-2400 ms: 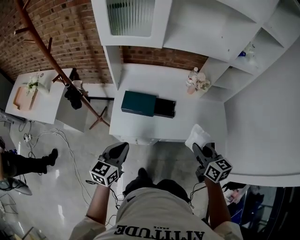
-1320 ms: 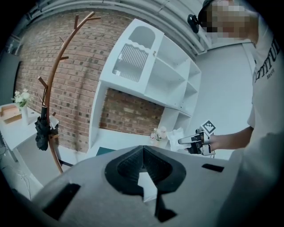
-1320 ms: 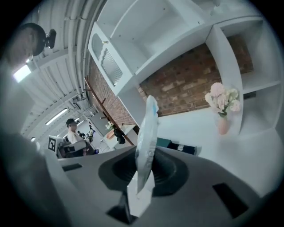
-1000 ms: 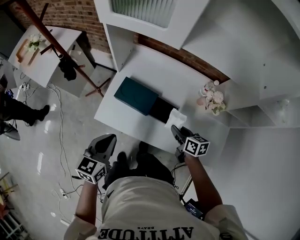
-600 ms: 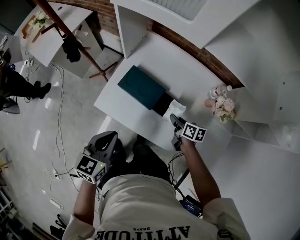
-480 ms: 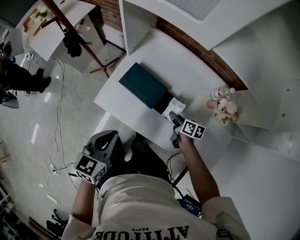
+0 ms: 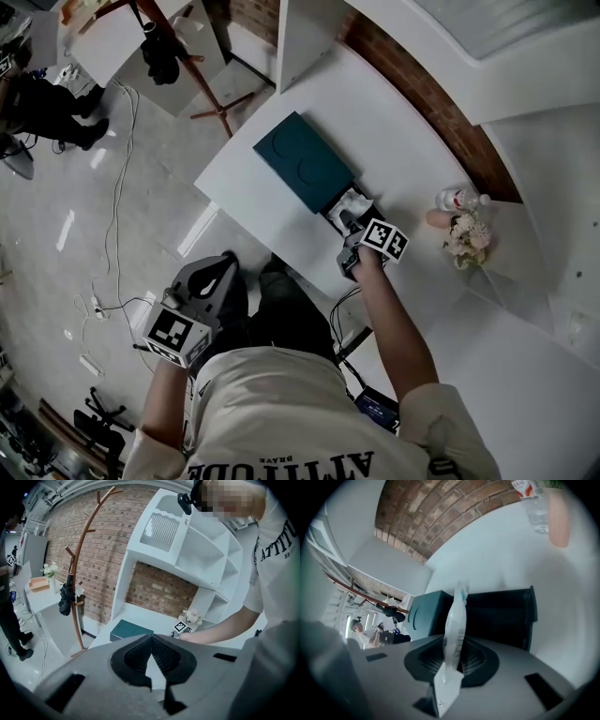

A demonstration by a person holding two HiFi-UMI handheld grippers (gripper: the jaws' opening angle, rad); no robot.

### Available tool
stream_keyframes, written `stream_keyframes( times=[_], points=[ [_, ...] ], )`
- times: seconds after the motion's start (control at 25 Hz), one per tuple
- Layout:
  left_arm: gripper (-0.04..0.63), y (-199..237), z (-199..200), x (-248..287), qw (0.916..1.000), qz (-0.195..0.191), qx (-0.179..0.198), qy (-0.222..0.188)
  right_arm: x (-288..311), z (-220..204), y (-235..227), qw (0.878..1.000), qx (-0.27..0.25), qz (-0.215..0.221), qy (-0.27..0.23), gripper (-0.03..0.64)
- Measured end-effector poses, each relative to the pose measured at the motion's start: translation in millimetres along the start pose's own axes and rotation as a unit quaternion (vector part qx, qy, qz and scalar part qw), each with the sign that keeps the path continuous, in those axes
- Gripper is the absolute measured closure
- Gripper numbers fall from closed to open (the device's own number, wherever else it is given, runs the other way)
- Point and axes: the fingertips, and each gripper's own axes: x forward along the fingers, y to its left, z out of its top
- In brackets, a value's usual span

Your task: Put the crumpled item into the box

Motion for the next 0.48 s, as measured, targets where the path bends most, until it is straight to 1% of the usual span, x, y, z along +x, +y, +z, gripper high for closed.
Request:
stream_keyframes(
  times=[0.24, 0.36, 0.48],
  points=[
    [0.569, 11.2, -8.7, -9.2, 0.9998, 0.015, -0.013, 0.004, 19.1, 2.1, 3.5, 1.0, 0.011, -0.001, 0.014, 0.537],
    [0.569, 14.1, -10.3, -11.0, 0.9997, 0.019, -0.018, 0.002, 23.5, 2.9, 1.0, 0.999, -0.005, -0.027, 0.028, 0.534],
    [0.569, 13.5, -9.5, -10.3, 0.9997, 0.016, -0.017, 0.0, 22.0, -3.5, -4.9, 0.996, -0.023, -0.059, 0.055, 0.403]
  ],
)
